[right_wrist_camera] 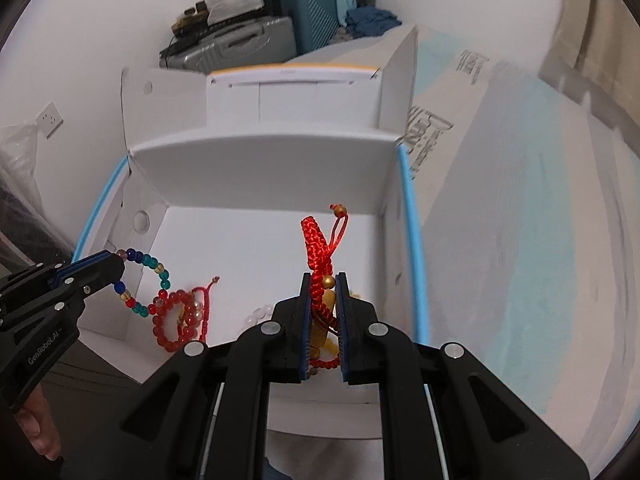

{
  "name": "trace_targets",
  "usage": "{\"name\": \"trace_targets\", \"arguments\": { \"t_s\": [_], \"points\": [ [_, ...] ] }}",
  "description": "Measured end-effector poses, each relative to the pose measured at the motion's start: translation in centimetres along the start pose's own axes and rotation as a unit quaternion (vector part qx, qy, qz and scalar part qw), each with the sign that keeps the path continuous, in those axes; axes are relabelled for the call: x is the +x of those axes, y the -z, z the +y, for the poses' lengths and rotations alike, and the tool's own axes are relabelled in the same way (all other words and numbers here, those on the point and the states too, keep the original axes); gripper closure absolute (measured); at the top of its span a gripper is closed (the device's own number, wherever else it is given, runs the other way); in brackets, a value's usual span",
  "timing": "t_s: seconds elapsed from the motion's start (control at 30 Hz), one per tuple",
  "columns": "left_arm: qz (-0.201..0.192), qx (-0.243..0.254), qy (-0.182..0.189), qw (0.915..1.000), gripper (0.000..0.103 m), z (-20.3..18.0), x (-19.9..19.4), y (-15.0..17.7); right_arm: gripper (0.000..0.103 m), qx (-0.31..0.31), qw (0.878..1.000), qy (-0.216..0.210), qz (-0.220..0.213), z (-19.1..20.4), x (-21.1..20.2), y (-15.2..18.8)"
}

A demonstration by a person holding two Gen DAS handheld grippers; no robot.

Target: Organize jewelry

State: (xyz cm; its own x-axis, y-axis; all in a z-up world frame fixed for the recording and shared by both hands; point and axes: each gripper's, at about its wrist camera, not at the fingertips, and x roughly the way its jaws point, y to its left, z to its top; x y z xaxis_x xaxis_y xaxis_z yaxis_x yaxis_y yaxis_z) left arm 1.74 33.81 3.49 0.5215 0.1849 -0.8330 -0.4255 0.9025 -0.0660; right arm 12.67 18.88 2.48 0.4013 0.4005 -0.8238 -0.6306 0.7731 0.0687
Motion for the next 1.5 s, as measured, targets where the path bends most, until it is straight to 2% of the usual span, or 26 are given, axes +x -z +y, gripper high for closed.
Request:
{"name": "trace_targets", "arguments": {
  "t_s": [0.43,0.63,0.73,0.83,0.87,0.9,0.97,1.03,1.07,1.1,1.13,1.2,1.3,1.5],
  "points": [
    [0.039,-0.001,-0.006,0.9992,0.095,1.3,4.1,1.0,0.093,-0.004,0.999,-0.004,0.054,1.0,5.2,1.1],
    [0.044,-0.003,-0.007,0.9990,0.095,1.7,4.8,1.2,0.093,-0.005,0.998,-0.005,0.070,1.3,6.5,1.6],
    [0.043,0.000,-0.010,0.9990,0.093,1.8,4.8,1.2,0.090,-0.001,0.998,-0.002,0.069,1.4,6.7,1.6],
    [0.030,0.000,-0.021,0.9993,0.093,2.0,4.2,1.0,0.071,0.003,0.998,-0.005,0.063,1.4,6.3,1.5],
    [0.028,-0.001,-0.022,0.9994,0.087,2.1,4.0,1.0,0.064,0.003,0.998,-0.006,0.057,1.4,5.9,1.4],
    [0.025,-0.002,-0.022,0.9994,0.077,2.2,3.7,0.9,0.058,0.003,0.999,-0.006,0.049,1.4,5.5,1.4],
    [0.014,-0.005,-0.019,0.9997,0.072,2.3,2.9,0.9,0.050,0.004,0.999,-0.010,0.042,1.4,4.8,1.3],
    [0.000,-0.005,-0.026,0.9997,0.062,2.4,1.9,1.0,0.044,0.007,0.999,-0.012,0.030,1.3,3.8,1.3],
    [-0.008,-0.004,-0.029,0.9995,0.054,2.4,1.4,1.1,0.040,0.008,1.000,-0.012,0.024,1.2,3.3,1.3],
    [-0.015,-0.004,-0.031,0.9994,0.051,2.4,0.9,1.3,0.034,0.009,1.000,-0.014,0.018,1.2,2.8,1.3],
    [-0.020,-0.004,-0.032,0.9993,0.049,2.4,0.4,1.5,0.032,0.011,1.000,-0.014,0.012,1.1,2.3,1.3],
    [-0.031,-0.006,-0.030,0.9991,0.038,2.4,-0.5,1.9,0.025,0.012,1.000,-0.015,0.001,1.1,1.4,1.6],
    [-0.046,-0.001,-0.037,0.9983,0.026,2.1,-1.8,2.7,0.020,0.014,1.000,-0.014,-0.020,1.1,-0.4,2.1],
    [-0.074,-0.001,-0.033,0.9967,0.009,1.6,-4.5,5.2,0.009,0.021,0.998,-0.003,-0.067,1.1,-4.2,4.5]
  ]
}}
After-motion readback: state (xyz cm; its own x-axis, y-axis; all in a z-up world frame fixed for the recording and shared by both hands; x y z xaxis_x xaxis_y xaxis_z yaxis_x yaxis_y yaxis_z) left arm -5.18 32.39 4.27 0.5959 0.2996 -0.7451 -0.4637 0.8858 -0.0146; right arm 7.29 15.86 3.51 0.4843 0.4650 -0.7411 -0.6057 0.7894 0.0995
